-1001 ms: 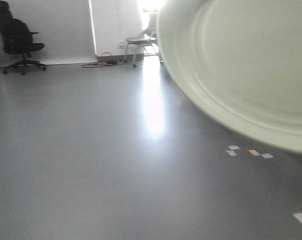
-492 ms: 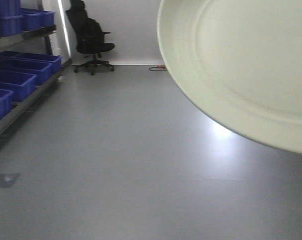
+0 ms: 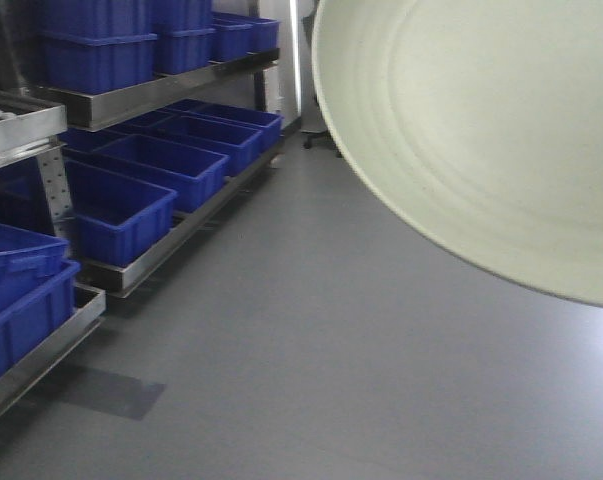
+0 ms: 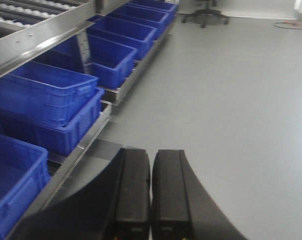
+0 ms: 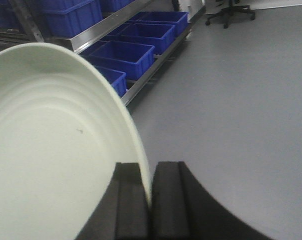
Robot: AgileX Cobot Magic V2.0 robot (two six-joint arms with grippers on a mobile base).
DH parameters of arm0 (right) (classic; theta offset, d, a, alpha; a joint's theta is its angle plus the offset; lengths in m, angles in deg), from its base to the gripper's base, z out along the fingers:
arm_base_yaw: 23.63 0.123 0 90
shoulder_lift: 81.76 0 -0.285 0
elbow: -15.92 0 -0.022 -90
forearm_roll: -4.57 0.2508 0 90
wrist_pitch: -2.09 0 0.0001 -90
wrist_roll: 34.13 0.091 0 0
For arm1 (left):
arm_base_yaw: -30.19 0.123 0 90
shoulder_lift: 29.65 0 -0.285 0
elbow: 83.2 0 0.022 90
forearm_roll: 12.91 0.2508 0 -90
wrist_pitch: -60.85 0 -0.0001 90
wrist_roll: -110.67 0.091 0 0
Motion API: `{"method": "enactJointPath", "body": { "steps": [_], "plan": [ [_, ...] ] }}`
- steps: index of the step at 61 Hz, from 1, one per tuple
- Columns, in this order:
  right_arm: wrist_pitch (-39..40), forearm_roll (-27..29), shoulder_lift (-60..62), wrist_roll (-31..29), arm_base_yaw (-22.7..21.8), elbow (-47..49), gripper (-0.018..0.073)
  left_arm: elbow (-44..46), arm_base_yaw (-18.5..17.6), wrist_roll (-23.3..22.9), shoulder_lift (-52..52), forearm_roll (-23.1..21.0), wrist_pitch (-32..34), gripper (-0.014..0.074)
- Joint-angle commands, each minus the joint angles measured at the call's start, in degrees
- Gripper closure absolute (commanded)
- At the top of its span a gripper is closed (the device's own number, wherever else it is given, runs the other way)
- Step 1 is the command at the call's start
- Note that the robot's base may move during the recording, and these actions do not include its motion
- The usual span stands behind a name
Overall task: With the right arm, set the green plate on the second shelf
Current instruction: 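Hold the plate in the right gripper while the base drives to the shelf, then extend the right gripper with the plate over the blue bin on the shelf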
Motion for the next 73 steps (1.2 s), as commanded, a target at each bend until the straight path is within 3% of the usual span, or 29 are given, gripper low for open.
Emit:
{"method": "enactJointPath", "body": {
  "steps": [1,73],
  "plan": [
    [6.33,0.61,-0.2,0.24,-0.29,1.91,0.0504,-2.29,0.06,0.11,1.22,-0.08,4.59,0.0473],
    [6.33,0.61,-0.2,0.24,-0.29,1.91,0.0504,-2.29,0.06,0.11,1.22,-0.08,4.59,0.0473]
  ]
}}
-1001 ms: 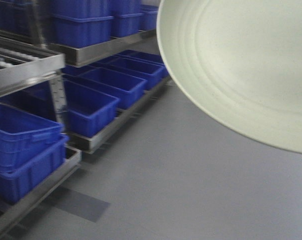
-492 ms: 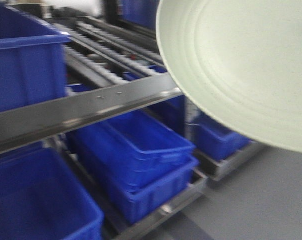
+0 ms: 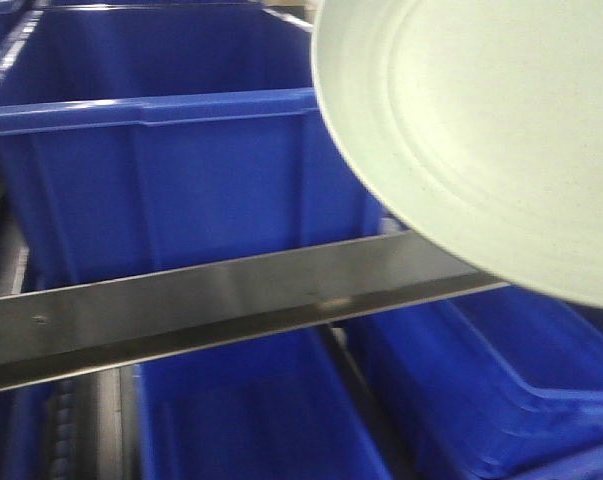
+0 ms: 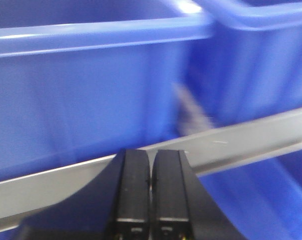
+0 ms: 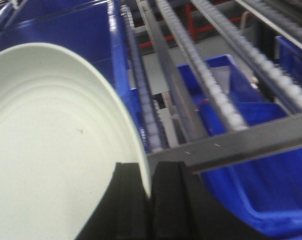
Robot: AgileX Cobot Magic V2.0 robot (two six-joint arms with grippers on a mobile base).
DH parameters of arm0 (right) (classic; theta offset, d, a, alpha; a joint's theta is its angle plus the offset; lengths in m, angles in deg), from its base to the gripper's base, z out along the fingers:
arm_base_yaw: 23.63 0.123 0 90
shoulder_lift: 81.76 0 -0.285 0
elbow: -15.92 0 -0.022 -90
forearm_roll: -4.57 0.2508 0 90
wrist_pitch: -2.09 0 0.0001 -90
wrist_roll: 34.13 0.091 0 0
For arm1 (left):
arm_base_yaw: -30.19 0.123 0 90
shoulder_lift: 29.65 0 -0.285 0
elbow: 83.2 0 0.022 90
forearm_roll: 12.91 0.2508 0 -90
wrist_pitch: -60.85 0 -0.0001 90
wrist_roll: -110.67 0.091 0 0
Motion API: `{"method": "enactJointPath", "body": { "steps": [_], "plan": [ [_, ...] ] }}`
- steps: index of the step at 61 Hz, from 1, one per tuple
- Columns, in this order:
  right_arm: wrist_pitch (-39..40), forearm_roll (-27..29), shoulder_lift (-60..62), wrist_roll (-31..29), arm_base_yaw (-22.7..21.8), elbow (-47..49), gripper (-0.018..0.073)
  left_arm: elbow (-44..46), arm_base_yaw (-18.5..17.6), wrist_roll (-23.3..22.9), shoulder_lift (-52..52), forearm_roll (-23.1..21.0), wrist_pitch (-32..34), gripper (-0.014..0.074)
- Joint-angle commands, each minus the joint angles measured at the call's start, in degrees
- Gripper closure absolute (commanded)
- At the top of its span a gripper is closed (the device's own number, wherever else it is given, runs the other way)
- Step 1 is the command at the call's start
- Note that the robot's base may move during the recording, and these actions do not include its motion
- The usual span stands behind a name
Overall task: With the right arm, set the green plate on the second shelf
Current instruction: 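Extend the right gripper with the plate over the blue bin on the shelf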
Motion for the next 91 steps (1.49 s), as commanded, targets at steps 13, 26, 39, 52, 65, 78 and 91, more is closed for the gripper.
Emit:
{"method": "enactJointPath", "body": {
  "steps": [13,26,39,52,65,78,91],
  "plan": [
    [6.33,0.61,-0.2,0.24,-0.29,1.91,0.0504,-2.29,0.06,0.11,1.22,-0.08,4.59,0.0473],
    [6.33,0.61,-0.2,0.24,-0.29,1.91,0.0504,-2.29,0.06,0.11,1.22,-0.08,4.59,0.0473],
    [6.33,0.61,-0.2,0.24,-0.29,1.91,0.0504,-2.29,0.06,0.11,1.22,-0.08,4.59,0.0473],
    [6.33,0.61,-0.2,0.24,-0.29,1.91,0.0504,-2.29,0.06,0.11,1.22,-0.08,4.59,0.0473],
    [6.33,0.61,-0.2,0.24,-0.29,1.91,0.0504,-2.29,0.06,0.11,1.22,-0.08,4.59,0.0473],
    [6.33,0.61,-0.2,0.24,-0.29,1.91,0.0504,-2.29,0.06,0.11,1.22,-0.08,4.59,0.0473],
    [6.33,0.61,-0.2,0.24,-0.29,1.91,0.0504,-2.29,0.06,0.11,1.22,-0.08,4.59,0.0473]
  ]
}}
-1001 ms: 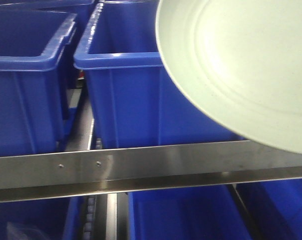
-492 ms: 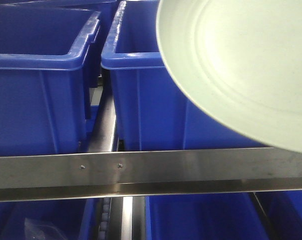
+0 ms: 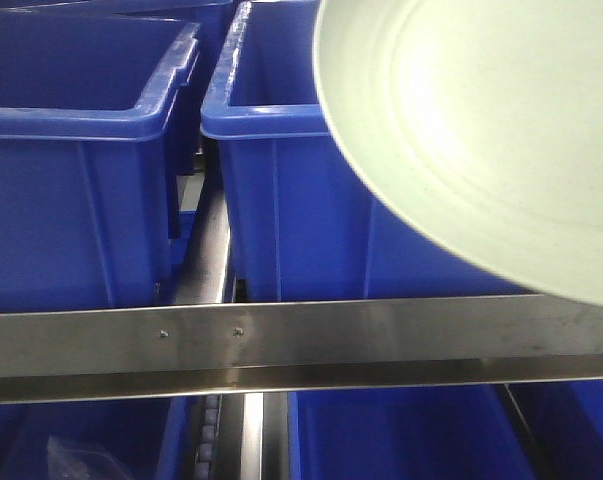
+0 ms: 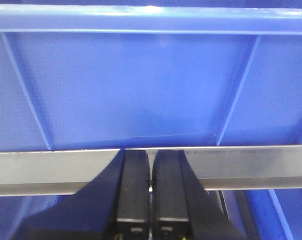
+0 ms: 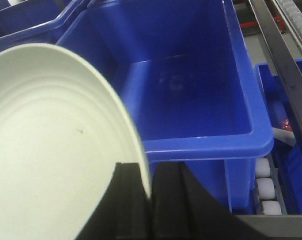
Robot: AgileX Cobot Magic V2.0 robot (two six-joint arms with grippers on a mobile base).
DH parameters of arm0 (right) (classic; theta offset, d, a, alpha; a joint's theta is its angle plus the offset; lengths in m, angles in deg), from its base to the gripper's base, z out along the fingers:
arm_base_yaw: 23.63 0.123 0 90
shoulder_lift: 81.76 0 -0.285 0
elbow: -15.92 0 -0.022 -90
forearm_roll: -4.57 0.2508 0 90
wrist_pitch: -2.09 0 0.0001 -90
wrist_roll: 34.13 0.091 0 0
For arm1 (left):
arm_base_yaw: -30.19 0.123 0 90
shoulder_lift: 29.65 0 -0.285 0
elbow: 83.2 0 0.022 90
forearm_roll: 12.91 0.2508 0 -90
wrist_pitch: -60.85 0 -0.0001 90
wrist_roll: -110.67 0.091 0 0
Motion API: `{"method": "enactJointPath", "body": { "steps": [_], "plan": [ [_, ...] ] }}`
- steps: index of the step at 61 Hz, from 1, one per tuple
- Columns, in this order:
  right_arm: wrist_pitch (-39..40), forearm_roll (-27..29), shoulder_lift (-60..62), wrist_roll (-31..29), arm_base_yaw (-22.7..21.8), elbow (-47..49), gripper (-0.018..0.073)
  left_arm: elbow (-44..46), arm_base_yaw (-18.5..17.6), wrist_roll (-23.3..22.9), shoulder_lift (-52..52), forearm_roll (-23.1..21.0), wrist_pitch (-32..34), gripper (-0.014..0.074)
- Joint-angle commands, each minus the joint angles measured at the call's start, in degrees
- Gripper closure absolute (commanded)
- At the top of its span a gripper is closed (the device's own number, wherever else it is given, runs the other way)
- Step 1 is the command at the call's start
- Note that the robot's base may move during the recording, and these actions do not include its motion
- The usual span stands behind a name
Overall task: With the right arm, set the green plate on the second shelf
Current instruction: 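Extend the right gripper with the plate over the blue bin on the shelf, then lower the plate into the blue bin and open the right gripper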
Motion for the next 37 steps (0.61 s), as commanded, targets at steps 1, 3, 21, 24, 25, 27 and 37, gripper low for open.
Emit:
{"method": "enactJointPath", "body": {
  "steps": [1,3,21,24,25,27,37],
  "plan": [
    [6.33,0.61,-0.2,0.24,-0.29,1.91,0.0504,-2.29,0.06,0.11,1.22,-0.08,4.59,0.0473],
    [6.41,0.61,-0.2,0.24,-0.29,1.91,0.0504,-2.29,0.06,0.11,1.22,-0.08,4.59,0.0473],
    [9.74,0.72,-5.55,0.24,-0.29,4.8,0.0504,-2.29,0.06,0.11,1.22,-0.08,4.59,0.0473],
    [9.8,0.72,-9.37,0.24,-0.29,7.79,0.0504,-2.29,0.06,0.11,1.22,-0.08,4.59,0.0473],
    [9.87,0.72,-10.58,0.24,-0.29,8.68,0.0504,-2.29,0.06,0.11,1.22,-0.08,4.59,0.0473],
    [10.04,0.72,-13.1,0.24,-0.29,10.6,0.0504,-2.29,0.06,0.11,1.22,-0.08,4.59,0.0473],
    [15.23,0.67,-30.12,0.24,-0.29,23.84,0.0504,-2.29,0.06,0.11,1.22,-0.08,4.59,0.0473]
  ]
}}
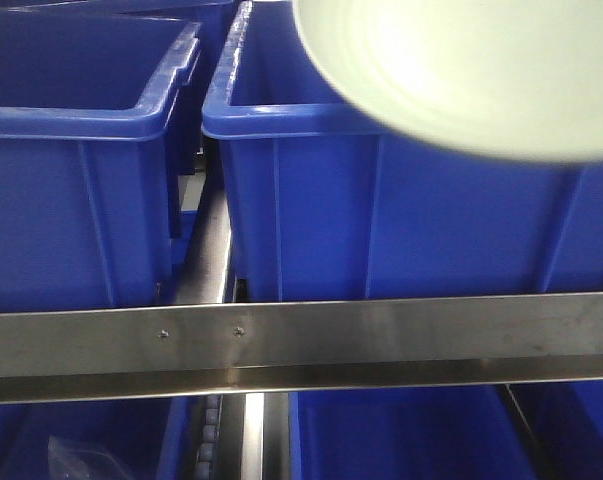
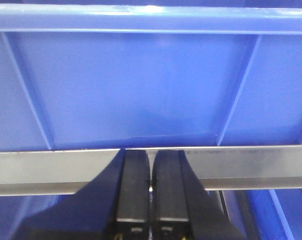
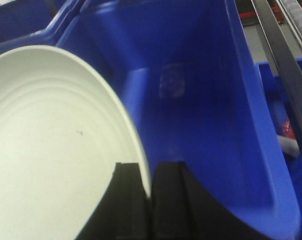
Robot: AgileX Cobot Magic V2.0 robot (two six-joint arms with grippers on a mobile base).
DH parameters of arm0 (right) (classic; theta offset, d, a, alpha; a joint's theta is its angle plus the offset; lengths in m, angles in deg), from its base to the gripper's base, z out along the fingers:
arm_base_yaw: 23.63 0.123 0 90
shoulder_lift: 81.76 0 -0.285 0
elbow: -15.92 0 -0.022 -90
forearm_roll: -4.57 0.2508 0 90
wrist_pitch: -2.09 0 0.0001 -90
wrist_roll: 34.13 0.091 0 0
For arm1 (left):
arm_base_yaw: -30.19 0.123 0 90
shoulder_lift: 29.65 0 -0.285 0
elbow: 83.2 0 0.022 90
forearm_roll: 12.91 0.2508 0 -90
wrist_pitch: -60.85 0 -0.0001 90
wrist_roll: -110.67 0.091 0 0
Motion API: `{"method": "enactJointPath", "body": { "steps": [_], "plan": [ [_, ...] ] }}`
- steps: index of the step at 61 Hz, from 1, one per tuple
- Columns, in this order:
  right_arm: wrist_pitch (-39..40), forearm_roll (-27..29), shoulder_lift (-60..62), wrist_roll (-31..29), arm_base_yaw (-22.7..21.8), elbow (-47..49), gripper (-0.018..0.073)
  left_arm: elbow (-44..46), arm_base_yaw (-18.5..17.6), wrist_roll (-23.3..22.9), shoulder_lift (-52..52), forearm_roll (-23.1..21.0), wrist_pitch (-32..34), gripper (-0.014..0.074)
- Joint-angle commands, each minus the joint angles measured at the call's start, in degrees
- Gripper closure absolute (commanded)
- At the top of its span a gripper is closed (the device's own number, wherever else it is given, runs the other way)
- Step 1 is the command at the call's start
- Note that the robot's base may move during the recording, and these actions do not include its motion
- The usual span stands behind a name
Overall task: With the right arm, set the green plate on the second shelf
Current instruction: 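Lower the plate into the blue bin and open the right gripper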
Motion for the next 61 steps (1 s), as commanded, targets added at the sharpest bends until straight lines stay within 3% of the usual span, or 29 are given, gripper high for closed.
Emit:
{"method": "enactJointPath", "body": {
  "steps": [1,8,15,19,28,31,40,49,61],
  "plan": [
    [11.04,0.67,-7.62,0.24,-0.29,8.47,0.0504,-2.29,0.06,0.11,1.22,-0.08,4.59,0.0473],
    [15.29,0.67,-17.42,0.24,-0.29,17.76,0.0504,-2.29,0.06,0.11,1.22,-0.08,4.59,0.0473],
    [13.76,0.67,-25.88,0.24,-0.29,25.38,0.049,-2.29,0.06,0.11,1.22,-0.08,4.59,0.0473],
    [13.39,0.67,-29.32,0.24,-0.29,28.5,0.0413,-2.29,0.06,0.11,1.22,-0.08,4.59,0.0473],
    [14.38,0.67,-33.05,-0.21,-0.29,30.31,0.0146,-2.29,0.06,0.11,1.22,-0.08,4.59,0.0473],
    [14.19,0.67,-33.09,-0.21,-0.29,30.31,0.0121,-2.29,0.06,0.11,1.22,-0.08,4.59,0.0473],
    [12.76,0.67,-30.82,-0.21,-0.29,29.74,0.0162,-2.29,0.06,0.11,1.22,-0.08,4.59,0.0473],
    [12.75,0.67,-23.23,-0.21,-0.29,24.3,0.0261,-2.29,0.06,0.11,1.22,-0.08,4.59,0.0473],
    [11.82,0.62,-6.4,-0.28,-0.29,10.16,0.0508,-2.29,0.06,0.11,1.22,-0.08,4.59,0.0473]
  ]
}}
